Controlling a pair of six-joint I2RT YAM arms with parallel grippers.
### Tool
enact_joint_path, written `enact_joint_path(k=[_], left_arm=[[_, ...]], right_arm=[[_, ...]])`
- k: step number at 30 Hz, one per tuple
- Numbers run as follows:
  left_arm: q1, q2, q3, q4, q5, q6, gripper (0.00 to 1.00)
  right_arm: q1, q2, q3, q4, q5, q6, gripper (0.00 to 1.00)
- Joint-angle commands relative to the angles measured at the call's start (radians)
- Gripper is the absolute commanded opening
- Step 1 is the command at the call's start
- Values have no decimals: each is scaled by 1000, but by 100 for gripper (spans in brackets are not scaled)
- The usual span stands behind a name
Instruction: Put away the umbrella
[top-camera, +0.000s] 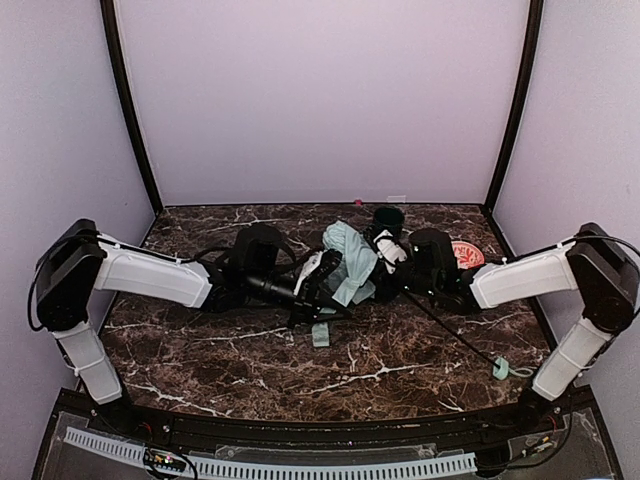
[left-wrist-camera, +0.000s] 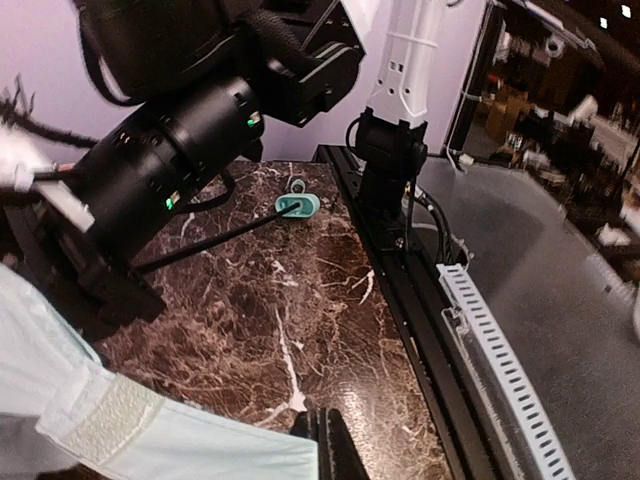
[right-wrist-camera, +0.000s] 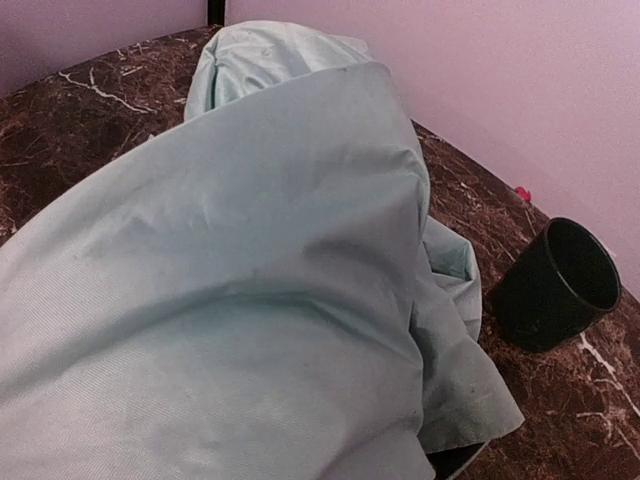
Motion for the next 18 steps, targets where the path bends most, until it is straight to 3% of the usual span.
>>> enact_joint_path(k=[1,3,9,12,18], left_arm=[[109,105,-69,272,187,-356,0],[154,151,-97,351,192,-441,0],[160,229,-62,238,177,-418,0],[163,236,-58,210,168,-406,0],[165,225,-46,109,153,-364,0]], right_arm=[[-50,80,49,38,36,156,23],[-50,106,60,10,-1,160,35],[-56,135,113,-164,-98,146,68],[-58,121,156,-298,-157,120,97],[-59,-6,190,-518,-190,67,100]])
